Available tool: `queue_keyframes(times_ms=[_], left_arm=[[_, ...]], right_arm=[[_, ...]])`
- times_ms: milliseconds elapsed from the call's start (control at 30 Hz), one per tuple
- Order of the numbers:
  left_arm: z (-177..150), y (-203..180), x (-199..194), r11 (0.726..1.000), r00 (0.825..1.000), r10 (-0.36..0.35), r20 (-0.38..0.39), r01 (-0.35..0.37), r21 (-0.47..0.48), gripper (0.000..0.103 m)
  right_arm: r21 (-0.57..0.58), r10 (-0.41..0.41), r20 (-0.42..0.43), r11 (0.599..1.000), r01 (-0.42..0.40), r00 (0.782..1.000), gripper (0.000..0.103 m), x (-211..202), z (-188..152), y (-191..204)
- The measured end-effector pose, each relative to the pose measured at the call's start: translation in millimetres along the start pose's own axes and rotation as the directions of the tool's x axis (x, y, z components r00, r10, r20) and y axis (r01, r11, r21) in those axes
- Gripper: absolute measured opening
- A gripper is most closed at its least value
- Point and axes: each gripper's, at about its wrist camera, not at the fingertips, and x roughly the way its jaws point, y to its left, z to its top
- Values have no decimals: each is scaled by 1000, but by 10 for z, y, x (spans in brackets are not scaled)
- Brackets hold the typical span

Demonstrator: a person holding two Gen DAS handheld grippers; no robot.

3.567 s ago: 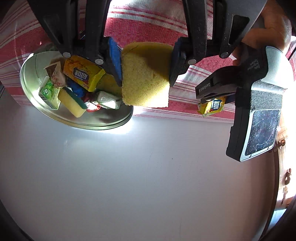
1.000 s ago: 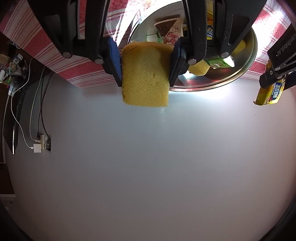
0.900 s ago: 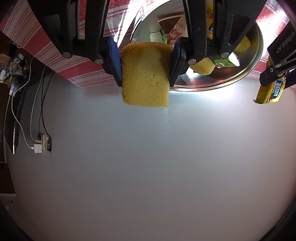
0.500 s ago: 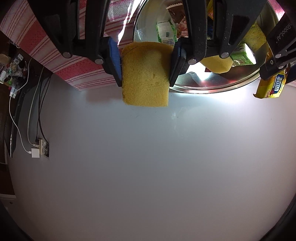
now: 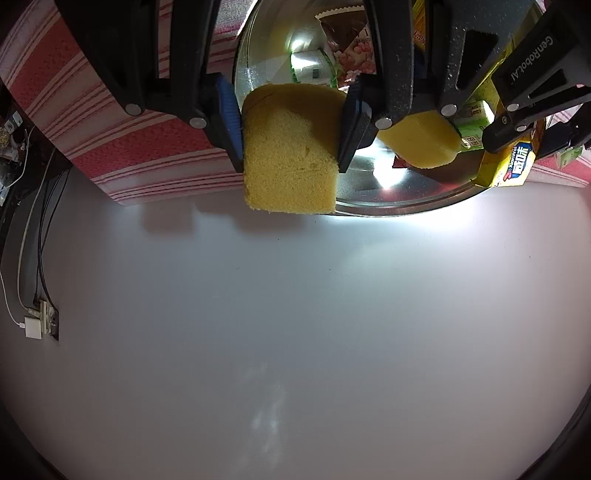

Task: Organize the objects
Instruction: 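Carry the yellow sponge and yellow cracker pack over the blue tin with both tools, then open the right tool to drop the sponge while the left tool drops the cracker pack into the tin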

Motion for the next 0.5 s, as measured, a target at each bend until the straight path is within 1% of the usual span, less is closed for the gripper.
queue_keyframes(times_ms=[200, 333, 367, 433, 467, 500], left_arm=[[-14, -37, -10, 1000, 1000, 7, -1, -7, 12, 49], [-21, -25, -12, 1000, 1000, 16, -9, -15, 6, 50], [-21, -29, -2, 1000, 1000, 15, -12, -15, 7, 50], [-4, 49, 44, 1000, 1000, 7, -11, -7, 13, 57], [4, 31, 14, 1000, 1000, 13, -1, -13, 20, 66], [11, 26, -14, 999, 999, 36, 16, -36, 27, 70]], right_arm=[[-52, 35, -5, 998, -36, 999, 49, 1, 18, 23], [-64, 65, -20, 996, -66, 998, 50, 3, 20, 23], [-64, 75, -24, 995, -77, 997, 51, 56, 45, -79], [-65, 90, -31, 994, -92, 995, 54, 62, 22, -105], [-65, 95, -28, 993, -96, 995, 62, 60, 25, -98], [-63, 91, -18, 994, -92, 996, 65, 41, 23, -119]])
